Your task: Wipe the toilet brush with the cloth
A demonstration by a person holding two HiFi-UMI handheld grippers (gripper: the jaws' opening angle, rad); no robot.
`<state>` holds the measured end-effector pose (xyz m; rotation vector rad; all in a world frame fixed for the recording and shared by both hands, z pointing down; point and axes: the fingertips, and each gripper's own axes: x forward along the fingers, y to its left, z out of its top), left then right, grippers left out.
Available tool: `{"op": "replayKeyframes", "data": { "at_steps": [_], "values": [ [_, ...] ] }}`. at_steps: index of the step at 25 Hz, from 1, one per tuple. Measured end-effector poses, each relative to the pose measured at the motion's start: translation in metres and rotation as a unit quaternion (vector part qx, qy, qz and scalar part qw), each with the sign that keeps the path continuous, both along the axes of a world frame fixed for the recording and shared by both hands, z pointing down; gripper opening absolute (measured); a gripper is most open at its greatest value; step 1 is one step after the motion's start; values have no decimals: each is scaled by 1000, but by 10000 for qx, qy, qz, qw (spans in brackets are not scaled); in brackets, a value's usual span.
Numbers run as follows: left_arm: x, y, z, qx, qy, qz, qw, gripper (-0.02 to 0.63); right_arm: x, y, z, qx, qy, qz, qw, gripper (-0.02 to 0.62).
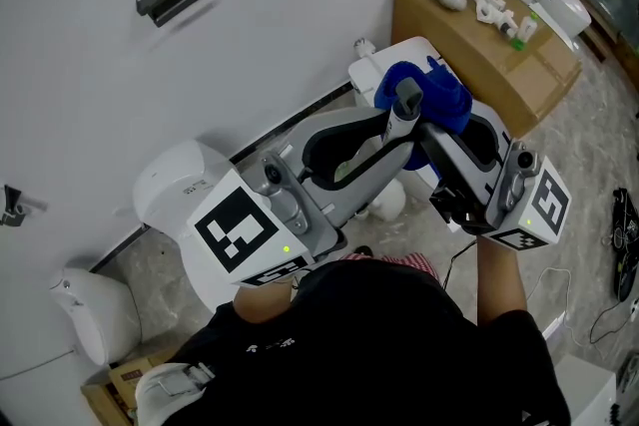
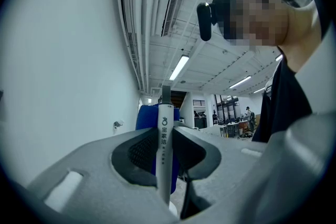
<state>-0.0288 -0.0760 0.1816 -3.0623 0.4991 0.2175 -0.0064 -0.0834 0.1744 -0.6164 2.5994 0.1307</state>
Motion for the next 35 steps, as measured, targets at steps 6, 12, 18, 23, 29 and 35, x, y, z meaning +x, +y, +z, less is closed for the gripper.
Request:
{"op": "replayKeyframes", "data": {
  "at_steps": [6,12,18,23,29,35],
  "values": [
    [1,1,1,-10,-31,1,10000,91,-2,0,4,-112,41,-136,9998,63],
    [0,2,-1,11,-16,17,10000,91,-4,0,9,-171,103,-171,9997,63],
    [2,3,-2,1,10,12,10000,91,-3,0,14,-299,114,-219,9992,63],
    [0,4,-5,-5,71,19,10000,91,-7,-1,22,-388,233,-174,9988,63],
    [-2,4,-3,7,75,-6,10000,91,-9,0,27,-535,74,-360,9979,63],
    [-3,6,-6,4,109,23,9999,91,-10,1,30,-680,-68,-557,9961,63]
  ]
}}
